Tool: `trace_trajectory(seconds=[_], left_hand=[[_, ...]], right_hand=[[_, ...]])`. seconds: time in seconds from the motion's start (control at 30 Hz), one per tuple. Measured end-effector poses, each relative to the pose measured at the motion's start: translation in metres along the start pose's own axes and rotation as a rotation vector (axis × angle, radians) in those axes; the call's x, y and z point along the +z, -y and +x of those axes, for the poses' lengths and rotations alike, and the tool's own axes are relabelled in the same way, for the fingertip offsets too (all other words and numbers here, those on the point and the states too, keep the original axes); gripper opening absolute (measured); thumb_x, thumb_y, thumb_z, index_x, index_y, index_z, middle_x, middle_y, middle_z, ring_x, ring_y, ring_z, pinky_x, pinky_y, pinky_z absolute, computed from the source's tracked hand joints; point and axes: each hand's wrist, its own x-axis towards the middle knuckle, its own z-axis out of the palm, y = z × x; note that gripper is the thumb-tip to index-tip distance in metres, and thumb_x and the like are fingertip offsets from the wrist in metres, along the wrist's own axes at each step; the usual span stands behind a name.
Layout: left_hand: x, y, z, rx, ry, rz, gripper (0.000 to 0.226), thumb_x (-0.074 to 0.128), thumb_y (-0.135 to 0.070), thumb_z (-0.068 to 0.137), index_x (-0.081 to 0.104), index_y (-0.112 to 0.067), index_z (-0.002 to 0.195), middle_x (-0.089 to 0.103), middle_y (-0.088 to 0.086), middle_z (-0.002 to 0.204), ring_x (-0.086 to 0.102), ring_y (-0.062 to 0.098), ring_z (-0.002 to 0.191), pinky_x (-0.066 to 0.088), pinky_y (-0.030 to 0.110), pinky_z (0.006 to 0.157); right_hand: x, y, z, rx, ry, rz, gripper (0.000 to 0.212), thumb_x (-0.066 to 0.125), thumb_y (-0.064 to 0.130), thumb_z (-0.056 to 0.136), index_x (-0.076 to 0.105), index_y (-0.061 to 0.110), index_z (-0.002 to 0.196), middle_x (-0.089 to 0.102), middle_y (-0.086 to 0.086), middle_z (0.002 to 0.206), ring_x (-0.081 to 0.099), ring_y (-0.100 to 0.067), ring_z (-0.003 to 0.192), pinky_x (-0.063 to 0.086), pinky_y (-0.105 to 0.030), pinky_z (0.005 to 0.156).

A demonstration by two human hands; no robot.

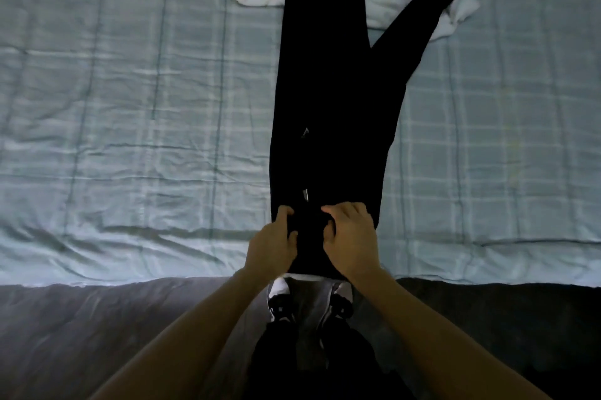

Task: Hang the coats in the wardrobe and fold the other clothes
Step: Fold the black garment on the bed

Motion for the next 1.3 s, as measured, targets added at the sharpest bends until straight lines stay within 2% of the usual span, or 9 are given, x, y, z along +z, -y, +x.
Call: trace_trajectory(seconds=[0.1,0.2,0.33,0.5,0.7,0.97,1.07,1.17,1.3], left_hand=[[-0.004,0.001,-0.009,-0.022,0.069,0.111,0.028,0.047,-0.024,0.092,0.04,-0.018,0.118,0.06,0.002,0.081,0.059,0.02,0.073,0.049,0.034,0.062],[-0.02,-0.009,0.011,0.025,0.002,0.214,0.023,0.048,-0.035,0.091,0.053,-0.019,0.108,0.055,0.004,0.099,0.056,0.021,0.089,0.05,0.033,0.071],[-0.05,-0.041,0.062,0.146,-0.081,0.213,0.041,0.038,-0.045,0.086,0.059,-0.016,0.106,0.055,0.007,0.101,0.055,0.023,0.086,0.049,0.036,0.071],[-0.071,-0.111,0.141,0.187,-0.06,0.181,0.048,0.038,-0.04,0.087,0.054,-0.011,0.122,0.055,0.01,0.114,0.053,0.026,0.101,0.045,0.042,0.087],[-0.058,-0.201,0.252,0.256,-0.121,0.267,0.044,0.05,-0.03,0.094,0.043,-0.016,0.134,0.049,0.009,0.126,0.051,0.022,0.108,0.042,0.036,0.094],[-0.031,-0.286,0.369,0.387,-0.139,0.392,0.064,0.059,-0.023,0.082,0.033,-0.015,0.14,0.038,0.014,0.135,0.044,0.028,0.115,0.04,0.037,0.09],[-0.017,-0.29,0.395,0.392,-0.148,0.452,0.077,0.068,-0.023,0.067,0.038,-0.013,0.138,0.042,0.019,0.134,0.046,0.033,0.116,0.044,0.043,0.09],[-0.007,-0.287,0.417,0.43,-0.182,0.502,0.08,0.072,-0.021,0.057,0.043,-0.012,0.132,0.049,0.021,0.128,0.051,0.036,0.111,0.046,0.047,0.089],[-0.004,-0.284,0.443,0.5,-0.265,0.409,0.075,0.07,-0.016,0.06,0.043,-0.01,0.13,0.05,0.021,0.128,0.047,0.036,0.113,0.043,0.048,0.095]], right_hand=[[-0.009,0.003,0.013,0.006,0.024,0.005,0.03,0.051,0.015,0.079,0.069,0.014,0.103,0.066,-0.005,0.099,0.056,-0.026,0.094,0.052,-0.039,0.077],[-0.022,-0.002,0.033,0.016,0.011,0.047,0.028,0.054,0.011,0.082,0.068,0.014,0.105,0.066,-0.005,0.1,0.057,-0.024,0.093,0.052,-0.037,0.076],[-0.046,-0.022,0.076,0.08,-0.045,0.163,0.026,0.052,0.01,0.085,0.068,0.013,0.106,0.066,-0.006,0.099,0.058,-0.022,0.088,0.052,-0.034,0.074],[-0.082,-0.069,0.149,0.16,-0.072,0.216,0.027,0.051,0.013,0.091,0.066,0.013,0.114,0.065,-0.008,0.104,0.06,-0.023,0.093,0.05,-0.034,0.083],[-0.137,-0.121,0.247,0.238,-0.125,0.294,0.031,0.049,0.018,0.094,0.06,0.011,0.123,0.062,-0.01,0.117,0.059,-0.024,0.104,0.046,-0.035,0.093],[-0.173,-0.179,0.378,0.408,-0.187,0.391,0.032,0.05,0.023,0.095,0.058,0.014,0.124,0.062,-0.008,0.117,0.059,-0.021,0.103,0.036,-0.019,0.078],[-0.173,-0.194,0.421,0.441,-0.22,0.402,0.032,0.049,0.023,0.095,0.059,0.01,0.123,0.065,-0.008,0.112,0.06,-0.019,0.098,0.038,-0.02,0.075],[-0.172,-0.205,0.46,0.457,-0.312,0.333,0.025,0.048,0.024,0.094,0.063,0.008,0.106,0.066,-0.01,0.095,0.06,-0.021,0.089,0.042,-0.027,0.068],[-0.178,-0.211,0.505,0.564,-0.477,0.203,0.038,0.049,0.032,0.094,0.055,0.009,0.123,0.057,-0.016,0.115,0.05,-0.031,0.108,0.041,-0.039,0.09]])
